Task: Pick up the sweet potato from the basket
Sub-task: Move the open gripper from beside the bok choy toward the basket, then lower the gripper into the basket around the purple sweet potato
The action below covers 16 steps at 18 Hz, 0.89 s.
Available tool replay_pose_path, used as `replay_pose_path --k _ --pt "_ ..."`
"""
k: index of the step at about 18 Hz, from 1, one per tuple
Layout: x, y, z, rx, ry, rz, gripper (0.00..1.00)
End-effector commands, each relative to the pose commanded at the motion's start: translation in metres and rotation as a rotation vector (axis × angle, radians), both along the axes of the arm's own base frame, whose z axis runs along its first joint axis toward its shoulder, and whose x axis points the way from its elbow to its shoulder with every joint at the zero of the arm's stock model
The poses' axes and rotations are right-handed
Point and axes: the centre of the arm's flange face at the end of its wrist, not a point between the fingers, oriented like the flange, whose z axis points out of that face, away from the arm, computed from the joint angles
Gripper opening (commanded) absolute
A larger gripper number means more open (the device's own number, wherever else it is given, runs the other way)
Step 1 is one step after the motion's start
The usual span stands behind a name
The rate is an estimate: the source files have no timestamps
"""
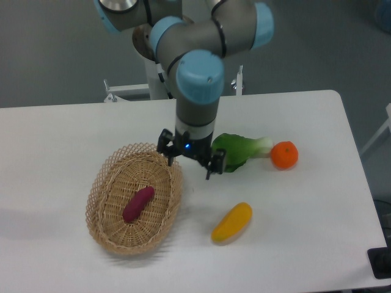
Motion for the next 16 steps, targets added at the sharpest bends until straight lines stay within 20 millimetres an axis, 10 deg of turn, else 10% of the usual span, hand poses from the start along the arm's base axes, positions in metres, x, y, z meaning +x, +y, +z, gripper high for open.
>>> replay_pose_path --k 7,16 --pt "0.055 0.038 -0.066 0.037 0.029 0.024 1.00" --pt "0.093 0.047 -0.099 -0.003 0.009 -0.035 1.00"
